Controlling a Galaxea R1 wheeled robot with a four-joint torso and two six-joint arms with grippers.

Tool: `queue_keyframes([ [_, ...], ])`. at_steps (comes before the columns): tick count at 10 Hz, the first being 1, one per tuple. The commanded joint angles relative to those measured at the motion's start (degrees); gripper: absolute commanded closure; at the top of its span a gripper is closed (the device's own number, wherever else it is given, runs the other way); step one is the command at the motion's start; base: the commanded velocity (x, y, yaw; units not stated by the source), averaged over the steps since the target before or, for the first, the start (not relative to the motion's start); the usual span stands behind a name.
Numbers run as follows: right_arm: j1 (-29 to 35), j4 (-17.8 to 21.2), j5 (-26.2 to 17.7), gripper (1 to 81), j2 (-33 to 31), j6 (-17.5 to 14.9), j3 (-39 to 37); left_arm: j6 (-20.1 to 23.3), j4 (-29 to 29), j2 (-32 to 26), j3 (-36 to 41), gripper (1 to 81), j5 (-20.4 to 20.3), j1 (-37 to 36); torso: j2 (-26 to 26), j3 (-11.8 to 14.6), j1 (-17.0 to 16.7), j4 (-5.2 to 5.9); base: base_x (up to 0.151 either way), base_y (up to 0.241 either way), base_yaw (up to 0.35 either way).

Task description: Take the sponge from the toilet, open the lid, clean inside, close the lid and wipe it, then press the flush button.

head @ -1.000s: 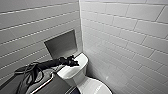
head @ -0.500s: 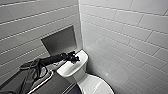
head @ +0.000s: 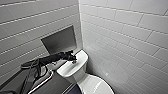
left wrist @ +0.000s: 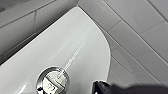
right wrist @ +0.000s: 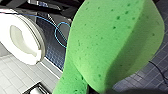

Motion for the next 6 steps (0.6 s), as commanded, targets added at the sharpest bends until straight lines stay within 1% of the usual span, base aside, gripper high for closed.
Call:
queue_keyframes([
  [1,-2.34,-1.09,-4.30,81.1,-0.40,-0.40,3.14,0.23,1.93,-0.15,-2.88,81.1,2.15,-11.05,0.00,-2.78,0.00,0.00,0.000,0.000,0.000],
  [2,-2.34,-1.09,-4.30,81.1,-0.40,-0.40,3.23,0.23,2.02,0.12,-3.41,81.1,2.15,-11.23,0.00,-3.11,-0.02,0.00,0.000,0.000,0.000],
  [3,-2.51,-1.09,-4.30,81.1,-0.40,-0.40,3.23,0.23,2.80,0.46,-3.58,81.1,2.06,-11.31,0.00,-4.42,-0.02,0.00,0.000,0.000,0.000],
  [4,-2.51,-1.09,-4.30,81.1,-0.40,-0.40,3.23,0.14,3.42,0.64,-3.58,81.1,1.88,-11.32,0.00,-2.41,-0.02,0.00,0.000,0.000,0.000],
  [6,-2.51,-1.09,-4.21,81.1,-0.40,-0.49,3.41,0.14,4.74,1.87,-5.52,81.1,1.71,-11.49,0.05,-3.56,0.02,0.00,0.000,0.000,0.000],
])
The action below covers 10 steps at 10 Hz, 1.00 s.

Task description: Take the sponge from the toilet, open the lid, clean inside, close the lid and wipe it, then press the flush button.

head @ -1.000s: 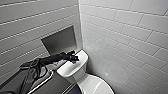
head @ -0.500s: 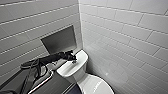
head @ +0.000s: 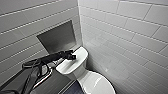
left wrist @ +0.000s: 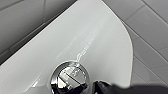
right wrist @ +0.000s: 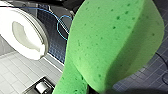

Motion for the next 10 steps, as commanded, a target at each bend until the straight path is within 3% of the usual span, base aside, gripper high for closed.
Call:
queue_keyframes([
  [1,-2.49,-1.12,-4.27,81.1,-0.22,-0.22,1.78,0.16,1.63,0.72,-2.75,81.1,1.91,-10.88,0.00,0.00,0.00,0.00,0.000,0.000,0.000],
  [9,-2.57,-1.12,-3.66,81.1,-0.31,-0.22,2.30,0.08,5.15,0.99,-5.75,81.1,1.48,-11.41,0.00,0.00,0.00,0.00,0.000,0.000,0.000],
  [10,-2.75,-1.20,-3.65,81.1,-0.31,-0.22,2.30,0.08,5.15,0.99,-5.84,81.1,0.95,-11.41,0.00,-3.05,0.00,0.00,0.000,0.000,0.000],
])
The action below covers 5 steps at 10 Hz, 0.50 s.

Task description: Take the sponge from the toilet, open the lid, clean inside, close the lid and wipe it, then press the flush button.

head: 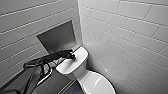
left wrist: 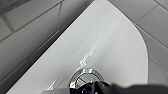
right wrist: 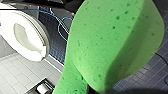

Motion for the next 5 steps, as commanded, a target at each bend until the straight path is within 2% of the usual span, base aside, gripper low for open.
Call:
queue_keyframes([
  [1,-2.79,-1.20,-4.58,81.1,-0.31,-0.22,1.81,0.25,1.47,-0.79,-0.77,81.1,0.23,-10.93,0.00,-4.46,0.00,0.00,0.000,0.000,0.000],
  [2,-2.79,-1.12,-3.96,81.1,-0.31,-0.22,1.81,0.07,1.73,-0.71,-0.77,81.1,0.14,-11.36,0.00,-0.96,-0.02,0.00,0.000,0.000,0.000],
  [5,-3.22,-1.20,-3.78,81.1,-0.13,-0.22,2.08,0.07,4.01,0.53,-2.53,81.1,-1.18,-11.11,0.05,-2.84,0.02,0.00,0.000,0.000,0.000],
])
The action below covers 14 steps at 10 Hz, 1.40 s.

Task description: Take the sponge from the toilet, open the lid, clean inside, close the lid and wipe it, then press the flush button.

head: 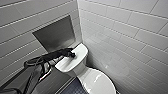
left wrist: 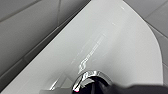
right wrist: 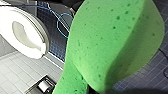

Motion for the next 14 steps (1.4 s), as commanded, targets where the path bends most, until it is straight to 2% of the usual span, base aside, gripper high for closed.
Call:
queue_keyframes([
  [1,-3.19,-1.12,-4.29,81.1,-0.01,-0.22,1.74,0.71,3.31,0.40,-3.12,81.1,0.53,-9.37,0.00,0.00,0.00,0.00,0.000,0.000,0.000],
  [4,-2.93,-1.12,-4.29,81.1,0.25,-0.22,1.64,0.62,2.52,0.49,-2.69,81.1,1.40,-9.98,0.00,0.00,-0.02,0.00,0.000,0.000,0.000],
  [5,-2.93,-1.12,-4.29,81.1,0.34,-0.22,1.47,0.35,2.09,0.22,-1.90,81.1,2.90,-11.22,0.00,0.00,-0.02,0.00,0.000,0.000,0.000],
  [7,-2.93,-1.12,-4.29,81.1,0.52,-0.22,1.38,0.44,-4.15,-2.59,2.32,81.1,5.10,-14.81,0.00,-0.02,-0.02,0.00,0.000,0.000,0.000],
  [9,-3.19,-1.29,-4.29,81.1,0.60,-0.39,1.56,0.35,-11.43,-9.95,10.57,81.1,5.28,-19.38,0.00,-0.04,-0.02,0.00,0.000,0.000,0.000],
  [11,-3.19,-1.21,-4.20,81.1,0.96,-0.39,0.94,0.35,-14.95,-15.92,18.01,81.1,5.54,-21.15,0.00,-0.06,-0.02,0.00,0.000,0.000,0.000],
  [14,-2.58,-1.12,-4.20,81.1,1.04,-0.22,1.20,0.44,-16.98,-24.10,33.58,81.1,11.87,-18.35,0.00,-0.06,-0.02,-0.02,0.000,0.000,0.000],
])
